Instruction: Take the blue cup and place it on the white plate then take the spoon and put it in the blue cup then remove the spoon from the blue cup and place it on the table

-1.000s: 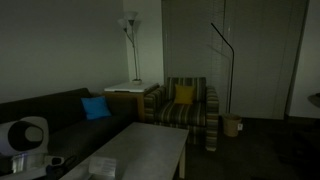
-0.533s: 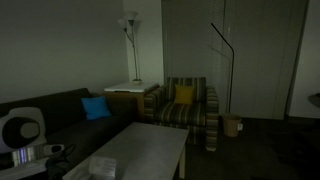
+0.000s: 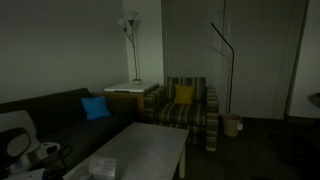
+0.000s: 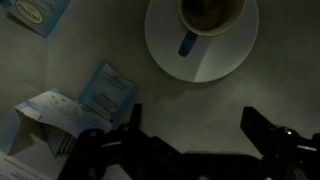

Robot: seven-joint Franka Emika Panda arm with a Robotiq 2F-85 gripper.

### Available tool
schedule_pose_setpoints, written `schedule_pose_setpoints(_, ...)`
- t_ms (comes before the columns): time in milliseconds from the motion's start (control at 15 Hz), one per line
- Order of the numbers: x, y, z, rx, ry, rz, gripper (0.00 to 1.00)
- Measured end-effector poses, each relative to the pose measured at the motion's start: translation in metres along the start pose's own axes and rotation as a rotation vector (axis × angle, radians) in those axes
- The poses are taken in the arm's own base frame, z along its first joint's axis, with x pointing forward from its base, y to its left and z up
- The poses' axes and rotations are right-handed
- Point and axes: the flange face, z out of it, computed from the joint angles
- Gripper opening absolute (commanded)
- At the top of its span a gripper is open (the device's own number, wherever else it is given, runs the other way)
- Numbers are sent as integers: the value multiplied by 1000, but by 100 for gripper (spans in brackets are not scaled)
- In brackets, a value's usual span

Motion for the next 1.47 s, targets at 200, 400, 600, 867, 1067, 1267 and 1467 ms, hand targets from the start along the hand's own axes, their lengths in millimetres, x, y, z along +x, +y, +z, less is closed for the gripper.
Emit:
schedule_pose_setpoints(200,-14,2,1,-9,119,14,100)
schedule_pose_setpoints(400,-28,3,4,-14,195,28,100)
schedule_pose_setpoints(600,-38,0,6,-9,228,34,100)
schedule_pose_setpoints(867,-39,-1,3,-9,232,35,100)
schedule_pose_setpoints(1067,-37,-1,2,-18,242,33,100)
schedule_pose_setpoints(1267,-35,4,-1,-36,274,70,100)
schedule_pose_setpoints(1467,-38,20,-3,-51,314,130,100)
